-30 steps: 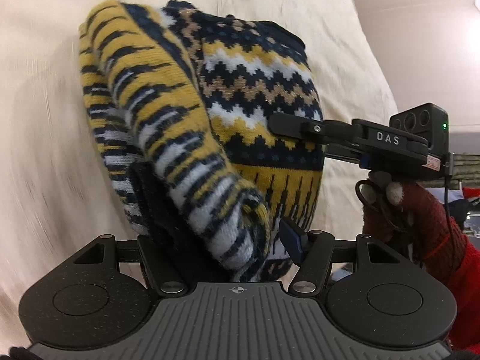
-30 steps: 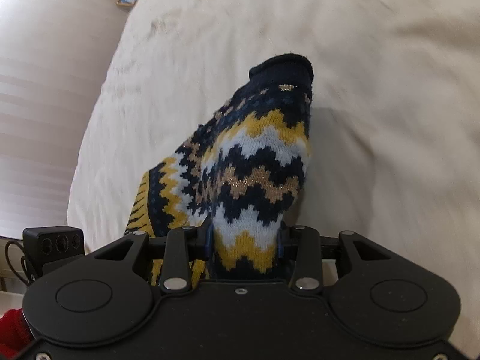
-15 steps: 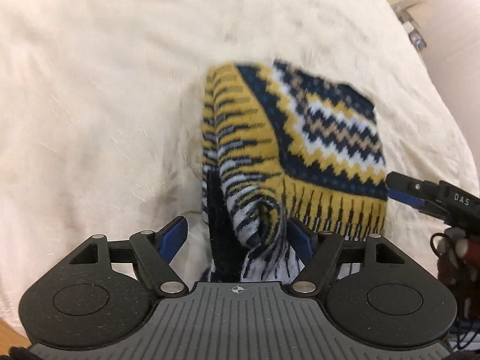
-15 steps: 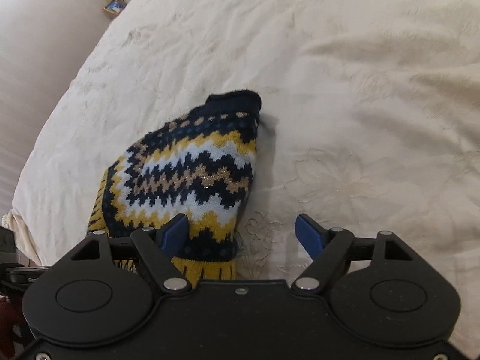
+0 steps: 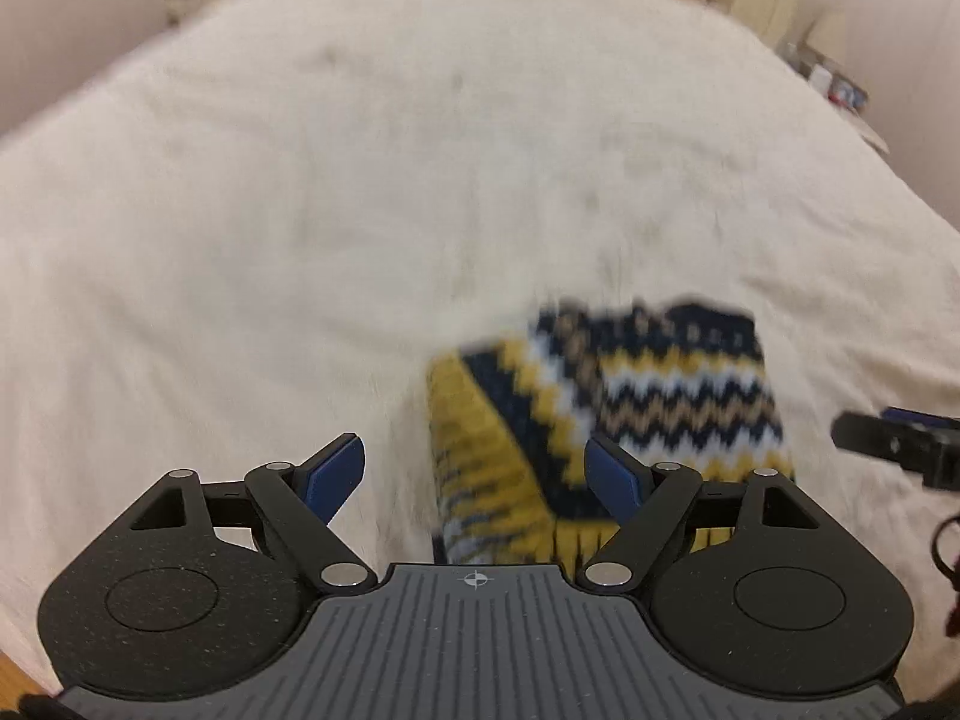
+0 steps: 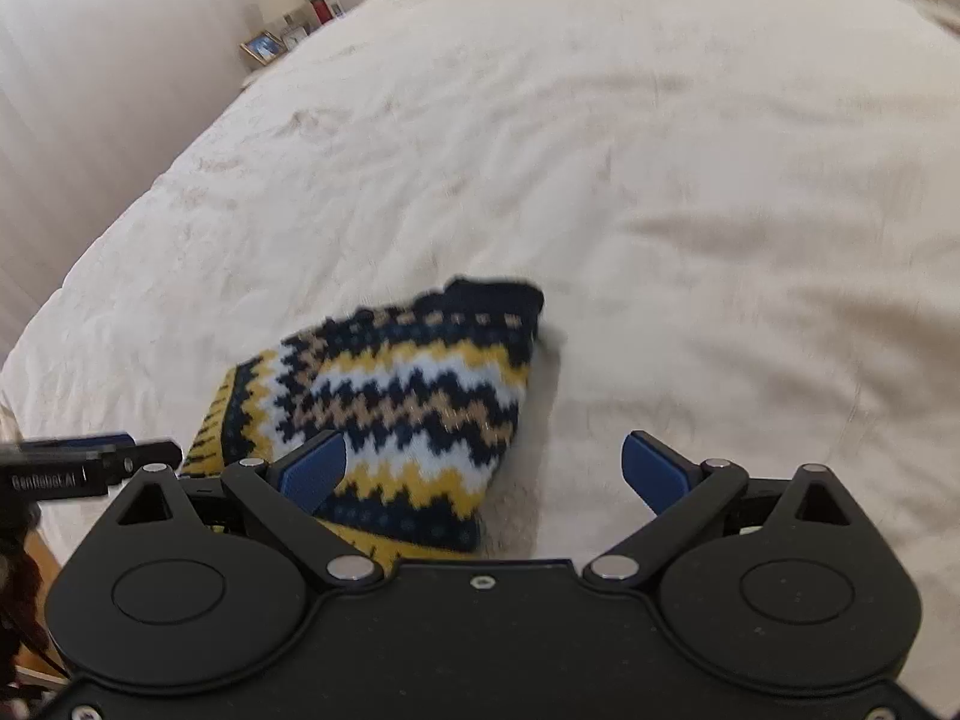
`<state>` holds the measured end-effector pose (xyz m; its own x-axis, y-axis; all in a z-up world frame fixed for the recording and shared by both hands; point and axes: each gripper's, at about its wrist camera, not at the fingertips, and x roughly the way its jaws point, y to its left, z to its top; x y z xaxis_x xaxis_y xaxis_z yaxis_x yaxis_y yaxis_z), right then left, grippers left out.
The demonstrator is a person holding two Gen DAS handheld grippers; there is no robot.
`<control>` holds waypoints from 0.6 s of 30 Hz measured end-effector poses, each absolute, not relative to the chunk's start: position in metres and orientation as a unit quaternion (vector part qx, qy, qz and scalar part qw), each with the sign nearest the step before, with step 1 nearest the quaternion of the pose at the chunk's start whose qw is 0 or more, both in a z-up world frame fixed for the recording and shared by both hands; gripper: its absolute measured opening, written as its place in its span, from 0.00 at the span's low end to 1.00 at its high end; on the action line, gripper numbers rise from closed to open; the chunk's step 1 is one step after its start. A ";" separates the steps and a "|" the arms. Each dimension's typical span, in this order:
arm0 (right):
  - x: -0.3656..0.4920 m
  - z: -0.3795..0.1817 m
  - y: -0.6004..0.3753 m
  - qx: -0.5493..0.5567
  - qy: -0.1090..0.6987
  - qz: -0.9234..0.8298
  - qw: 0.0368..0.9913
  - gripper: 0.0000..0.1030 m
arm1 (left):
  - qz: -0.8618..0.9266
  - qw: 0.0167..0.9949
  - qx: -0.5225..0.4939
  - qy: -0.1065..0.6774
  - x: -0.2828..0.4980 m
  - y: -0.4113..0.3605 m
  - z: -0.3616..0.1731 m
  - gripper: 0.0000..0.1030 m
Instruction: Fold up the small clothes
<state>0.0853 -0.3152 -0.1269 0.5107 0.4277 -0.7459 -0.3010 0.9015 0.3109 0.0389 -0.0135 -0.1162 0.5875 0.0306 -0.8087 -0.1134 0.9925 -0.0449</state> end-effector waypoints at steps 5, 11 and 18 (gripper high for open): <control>0.064 -0.094 -0.310 0.006 0.362 0.193 0.912 0.99 | 0.050 0.930 0.035 0.363 0.027 -0.041 -0.073 0.77; 0.045 -0.067 -0.315 0.007 0.294 0.188 0.937 0.99 | 0.079 0.953 0.086 0.280 0.011 -0.072 -0.036 0.78; 0.025 -0.050 -0.321 0.035 0.272 0.184 0.944 0.99 | 0.090 0.945 0.061 0.309 0.004 -0.088 -0.034 0.77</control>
<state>0.0253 -0.3214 -0.0500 0.7845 0.3671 -0.4998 -0.3293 0.9295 0.1659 0.0044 -0.0882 -0.0342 0.7936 0.2073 -0.5721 -0.1317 0.9764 0.1712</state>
